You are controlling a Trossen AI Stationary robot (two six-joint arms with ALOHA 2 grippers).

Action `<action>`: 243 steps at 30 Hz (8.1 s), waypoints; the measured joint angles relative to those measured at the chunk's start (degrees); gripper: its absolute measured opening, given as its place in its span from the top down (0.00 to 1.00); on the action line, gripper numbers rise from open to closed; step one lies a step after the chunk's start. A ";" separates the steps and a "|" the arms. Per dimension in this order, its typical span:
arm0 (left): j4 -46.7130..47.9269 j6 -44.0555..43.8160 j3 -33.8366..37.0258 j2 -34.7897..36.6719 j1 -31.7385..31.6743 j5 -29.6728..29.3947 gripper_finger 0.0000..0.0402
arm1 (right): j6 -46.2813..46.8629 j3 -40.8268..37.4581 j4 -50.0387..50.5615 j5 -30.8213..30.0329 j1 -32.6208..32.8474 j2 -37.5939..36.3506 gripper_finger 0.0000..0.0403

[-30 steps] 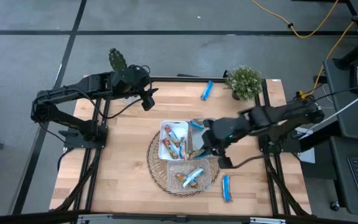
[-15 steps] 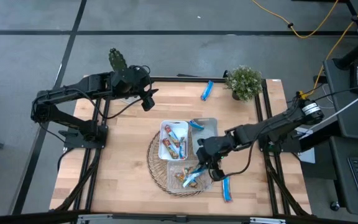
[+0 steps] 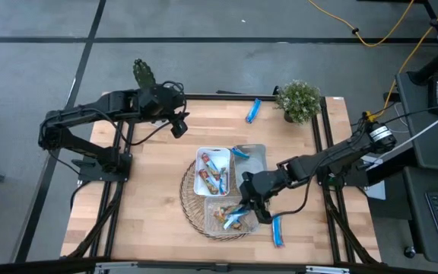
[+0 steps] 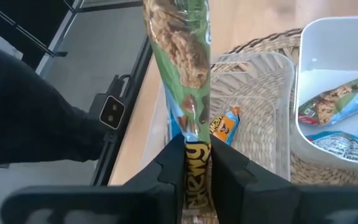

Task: Pick and place Granola Bars by type
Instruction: Put the orange granola bar into the transparent bin, then put the red granola bar into the white bin

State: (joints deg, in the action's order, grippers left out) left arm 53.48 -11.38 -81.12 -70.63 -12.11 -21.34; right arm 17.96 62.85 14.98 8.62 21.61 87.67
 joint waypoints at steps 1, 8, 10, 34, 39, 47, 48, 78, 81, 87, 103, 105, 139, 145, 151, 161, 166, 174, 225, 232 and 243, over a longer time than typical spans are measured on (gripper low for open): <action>0.09 -0.11 0.00 -0.15 0.00 -0.01 0.57 | 0.26 0.00 0.11 0.00 0.01 0.05 0.84; 0.78 -0.06 0.00 -1.87 -0.01 0.22 0.57 | 3.99 0.00 -0.67 -0.08 0.02 0.32 0.77; 0.72 -0.06 0.00 -2.55 0.01 0.74 0.57 | 5.20 0.02 -0.58 -0.23 0.02 0.32 0.70; 0.34 5.55 -0.02 -3.64 2.04 12.71 0.57 | 63.60 16.06 32.87 -12.36 17.72 0.29 0.57; 0.33 9.83 -0.02 -3.48 2.07 15.40 0.57 | 80.90 15.93 36.49 -17.41 20.90 0.65 0.62; 0.36 15.57 -0.02 -3.46 2.05 15.50 0.57 | 94.10 15.61 37.17 -19.34 23.39 7.36 0.63; 0.36 16.15 -0.02 -3.46 2.05 15.52 0.57 | 94.28 15.61 37.24 -18.89 23.51 8.71 0.63; 0.36 13.99 -0.02 -3.46 2.05 19.76 0.57 | 94.55 15.56 40.72 -4.47 22.08 27.90 0.63; 0.36 13.88 -0.02 -3.46 2.05 19.76 0.57 | 93.84 15.56 40.76 -4.17 22.18 27.90 0.85; 0.36 13.88 -0.02 -3.46 2.05 19.74 0.57 | 93.47 18.27 43.68 -1.62 23.77 27.81 0.91; -6.55 12.73 -0.02 -2.25 2.31 22.27 0.57 | 92.01 51.07 75.25 -41.99 27.79 25.85 0.95; -11.13 12.77 -0.02 -1.05 2.38 25.57 0.57 | 88.49 52.45 74.93 -50.42 26.80 25.31 0.95; -35.39 9.60 -0.04 3.93 5.48 29.57 0.23 | -21.59 57.86 32.33 -36.61 -10.87 11.46 0.95; -36.03 9.31 -0.02 2.44 5.48 25.75 0.23 | -24.49 57.83 29.28 -29.17 -15.56 11.55 0.95; -41.49 9.13 -0.02 0.70 5.51 25.90 0.29 | -24.75 57.83 29.29 -24.73 -17.86 11.55 0.95; -41.42 7.17 -0.02 -0.65 5.48 25.88 0.66 | -26.21 57.81 27.54 -24.40 -18.51 11.56 0.95; -40.67 7.58 -0.04 -0.46 5.44 25.38 0.94 | -26.35 57.77 27.48 -24.15 -18.51 11.62 0.94; -40.21 7.61 -0.04 -0.40 5.48 24.90 0.97 | -24.35 57.77 28.43 -21.71 -18.51 11.62 0.90; -7.38 0.56 -4.63 -13.11 10.90 23.78 0.98 | 13.24 3.82 36.96 -35.58 -14.25 -21.72 0.19; -6.99 0.99 -4.61 -21.47 10.88 26.82 0.97 | 10.05 3.85 34.88 -30.98 -20.91 -21.74 0.19; -7.65 -4.25 -4.61 -25.10 10.90 34.37 0.83 | 2.64 3.85 34.17 -25.40 -24.90 -21.74 0.19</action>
State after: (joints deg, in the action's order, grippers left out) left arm 45.83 -15.63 -85.73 -95.72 -1.21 13.03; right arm 20.61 66.70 49.15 -16.78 -3.29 65.93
